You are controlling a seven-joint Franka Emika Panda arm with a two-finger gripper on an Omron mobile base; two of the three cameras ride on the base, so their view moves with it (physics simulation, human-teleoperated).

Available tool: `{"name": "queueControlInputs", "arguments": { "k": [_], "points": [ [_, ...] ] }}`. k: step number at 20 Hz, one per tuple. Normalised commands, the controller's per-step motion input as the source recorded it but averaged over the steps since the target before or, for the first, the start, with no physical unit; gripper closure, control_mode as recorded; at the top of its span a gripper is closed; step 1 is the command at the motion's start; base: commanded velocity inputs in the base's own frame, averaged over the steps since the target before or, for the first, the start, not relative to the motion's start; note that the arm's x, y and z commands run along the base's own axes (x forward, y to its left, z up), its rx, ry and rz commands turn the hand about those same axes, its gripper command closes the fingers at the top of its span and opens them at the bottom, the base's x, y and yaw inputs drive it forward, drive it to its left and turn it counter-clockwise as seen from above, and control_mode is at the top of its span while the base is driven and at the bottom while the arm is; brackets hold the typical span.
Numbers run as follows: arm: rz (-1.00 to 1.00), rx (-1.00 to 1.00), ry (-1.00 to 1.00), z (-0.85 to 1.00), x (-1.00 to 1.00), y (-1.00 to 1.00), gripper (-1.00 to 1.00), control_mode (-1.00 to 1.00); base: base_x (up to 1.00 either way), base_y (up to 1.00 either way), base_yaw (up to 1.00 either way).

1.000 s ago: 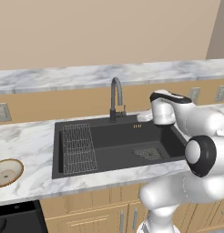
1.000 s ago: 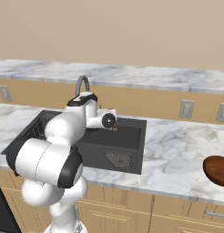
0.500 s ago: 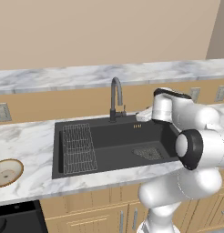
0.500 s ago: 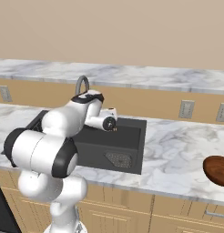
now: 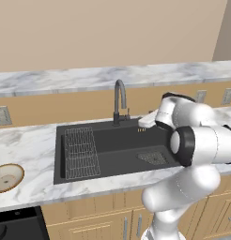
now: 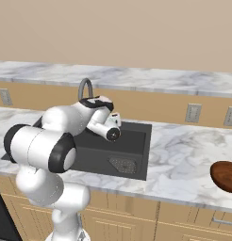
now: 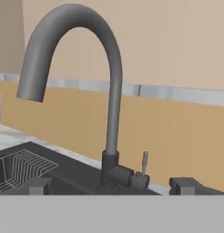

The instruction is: Rinse each bowl for a few seconds and place them down in the sink or on the counter.

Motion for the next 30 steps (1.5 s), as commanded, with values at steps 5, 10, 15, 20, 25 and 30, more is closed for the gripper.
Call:
{"name": "queueControlInputs", "arguments": {
  "k": [5,10,15,20,25,30],
  "points": [
    [0.03,0.02,-0.01,0.00,0.12,0.02,-1.00,-1.00,0.00,0.00,0.00],
    [0.04,0.02,0.00,0.00,0.18,0.00,-1.00,-1.00,0.00,0.00,0.00],
    [0.06,0.03,0.00,0.00,0.27,0.00,-1.00,-1.00,0.00,0.00,0.00],
    [0.05,0.03,0.01,0.00,0.22,0.07,-1.00,-1.00,0.00,0.00,0.00],
    [0.05,0.02,0.00,-0.03,0.17,0.10,-1.00,-1.00,0.00,0.00,0.00],
    [0.03,0.02,0.00,-0.04,0.21,0.12,-1.00,-1.00,0.00,0.00,0.00]
  ]
}}
